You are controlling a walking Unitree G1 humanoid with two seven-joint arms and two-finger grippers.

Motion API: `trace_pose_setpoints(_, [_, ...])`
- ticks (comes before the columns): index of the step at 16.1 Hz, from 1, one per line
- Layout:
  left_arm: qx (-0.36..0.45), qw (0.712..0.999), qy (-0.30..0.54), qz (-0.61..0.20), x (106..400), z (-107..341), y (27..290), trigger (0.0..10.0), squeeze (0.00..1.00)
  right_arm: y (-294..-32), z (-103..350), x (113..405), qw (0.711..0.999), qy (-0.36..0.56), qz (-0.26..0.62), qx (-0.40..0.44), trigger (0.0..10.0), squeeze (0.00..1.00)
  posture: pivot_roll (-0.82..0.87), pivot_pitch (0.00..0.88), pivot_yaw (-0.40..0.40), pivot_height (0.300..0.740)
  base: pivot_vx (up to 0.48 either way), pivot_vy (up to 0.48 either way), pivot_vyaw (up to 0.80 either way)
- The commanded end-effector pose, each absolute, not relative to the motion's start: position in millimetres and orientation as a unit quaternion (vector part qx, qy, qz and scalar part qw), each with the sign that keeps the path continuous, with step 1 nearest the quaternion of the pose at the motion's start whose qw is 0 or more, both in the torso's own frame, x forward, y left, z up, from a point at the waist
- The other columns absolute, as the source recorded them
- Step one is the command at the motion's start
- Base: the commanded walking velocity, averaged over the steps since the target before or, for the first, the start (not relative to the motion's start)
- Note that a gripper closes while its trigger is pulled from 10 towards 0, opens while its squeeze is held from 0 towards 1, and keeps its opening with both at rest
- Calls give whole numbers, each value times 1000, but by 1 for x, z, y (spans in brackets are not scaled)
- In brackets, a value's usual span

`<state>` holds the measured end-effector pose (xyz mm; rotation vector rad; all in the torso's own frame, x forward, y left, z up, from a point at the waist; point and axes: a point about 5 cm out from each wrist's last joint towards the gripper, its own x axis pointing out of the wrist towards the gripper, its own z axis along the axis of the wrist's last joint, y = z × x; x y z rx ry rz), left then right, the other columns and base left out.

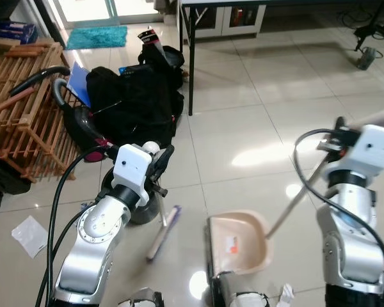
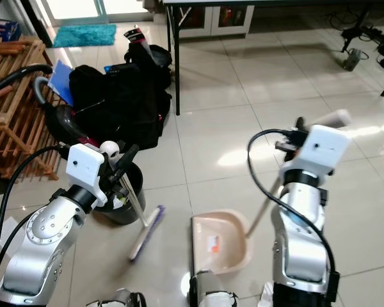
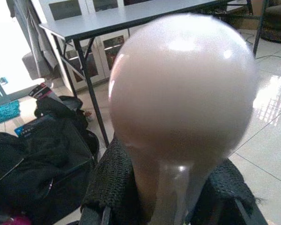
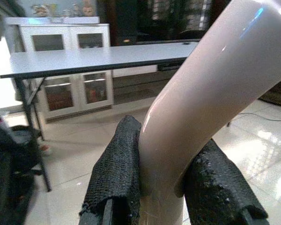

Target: Sweep floor

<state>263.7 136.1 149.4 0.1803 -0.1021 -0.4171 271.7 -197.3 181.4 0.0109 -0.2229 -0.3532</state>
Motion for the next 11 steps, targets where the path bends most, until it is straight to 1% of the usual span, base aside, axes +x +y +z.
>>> trace_pose_setpoints(1, [98,972,-62,-203,265,154,136,10000,0,-197,188,268,977,-121,-176,3,10000,0,-34,178,16,740,0,-401,0])
trace_pose_setpoints(9, [104,972,-65,-200,269,155,141,10000,0,-197,191,268,977,-120,-178,2,10000,0,-36,177,19,740,0,-402,0])
trace_pose_setpoints(10, [86,976,-48,-194,273,153,143,10000,0,-197,191,268,976,-120,-179,3,10000,0,-35,177,21,740,0,0,0])
trace_pose_setpoints(11, [84,976,-45,-194,274,153,143,10000,0,-197,191,268,976,-120,-179,3,10000,0,-36,176,21,740,0,480,0])
